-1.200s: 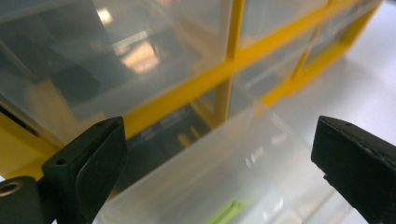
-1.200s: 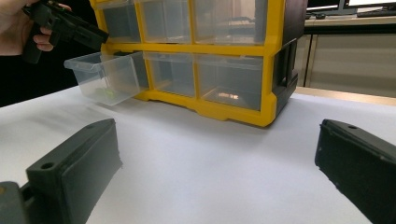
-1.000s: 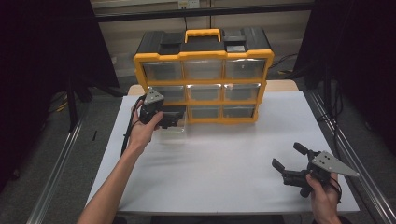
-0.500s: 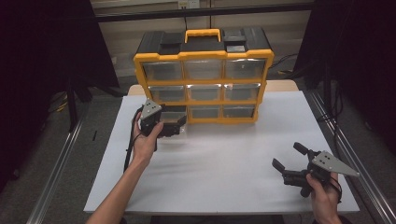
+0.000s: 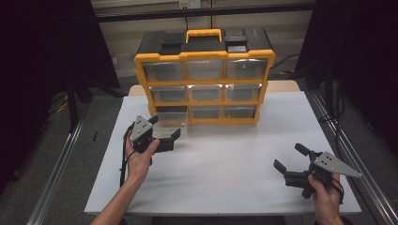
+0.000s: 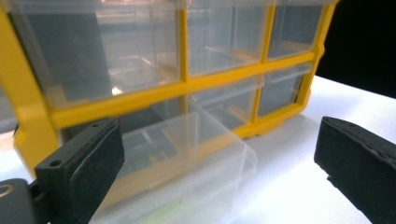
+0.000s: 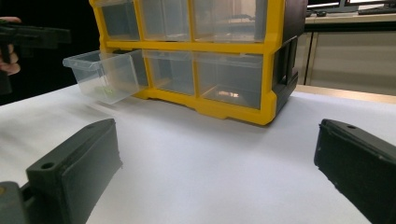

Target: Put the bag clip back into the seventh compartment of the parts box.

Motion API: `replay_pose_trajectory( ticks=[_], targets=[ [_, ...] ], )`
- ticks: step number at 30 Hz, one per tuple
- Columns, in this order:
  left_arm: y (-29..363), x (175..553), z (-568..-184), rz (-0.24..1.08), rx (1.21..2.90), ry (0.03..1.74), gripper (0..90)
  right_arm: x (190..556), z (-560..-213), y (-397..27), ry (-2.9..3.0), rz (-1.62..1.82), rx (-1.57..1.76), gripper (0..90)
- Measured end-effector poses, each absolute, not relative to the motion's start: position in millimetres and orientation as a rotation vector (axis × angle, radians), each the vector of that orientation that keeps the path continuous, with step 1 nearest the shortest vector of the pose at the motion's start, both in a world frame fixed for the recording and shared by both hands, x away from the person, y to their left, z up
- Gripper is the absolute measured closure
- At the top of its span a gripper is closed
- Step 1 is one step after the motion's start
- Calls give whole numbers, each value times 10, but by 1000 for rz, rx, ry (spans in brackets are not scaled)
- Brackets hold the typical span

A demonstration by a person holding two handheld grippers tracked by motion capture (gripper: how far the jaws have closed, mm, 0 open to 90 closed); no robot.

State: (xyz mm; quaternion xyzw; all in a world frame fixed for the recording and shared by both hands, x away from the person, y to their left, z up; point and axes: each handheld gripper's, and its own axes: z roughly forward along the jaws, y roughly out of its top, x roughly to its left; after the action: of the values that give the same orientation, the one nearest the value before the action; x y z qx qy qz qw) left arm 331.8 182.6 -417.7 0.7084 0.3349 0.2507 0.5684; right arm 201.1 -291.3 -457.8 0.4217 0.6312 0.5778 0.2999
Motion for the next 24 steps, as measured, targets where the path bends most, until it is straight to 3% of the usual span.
replay_pose_trajectory(
  ticks=[9, 24],
  targets=[
    [2106, 3126, -4244, 559, 1624, 817, 18, 2019, -4581, -2916, 1681, 1523, 1110, 0],
    [2319, 2727, -4353, 629, 1622, 872, 37, 2012, -4579, -2918, 1676, 1523, 1121, 0]
  ],
)
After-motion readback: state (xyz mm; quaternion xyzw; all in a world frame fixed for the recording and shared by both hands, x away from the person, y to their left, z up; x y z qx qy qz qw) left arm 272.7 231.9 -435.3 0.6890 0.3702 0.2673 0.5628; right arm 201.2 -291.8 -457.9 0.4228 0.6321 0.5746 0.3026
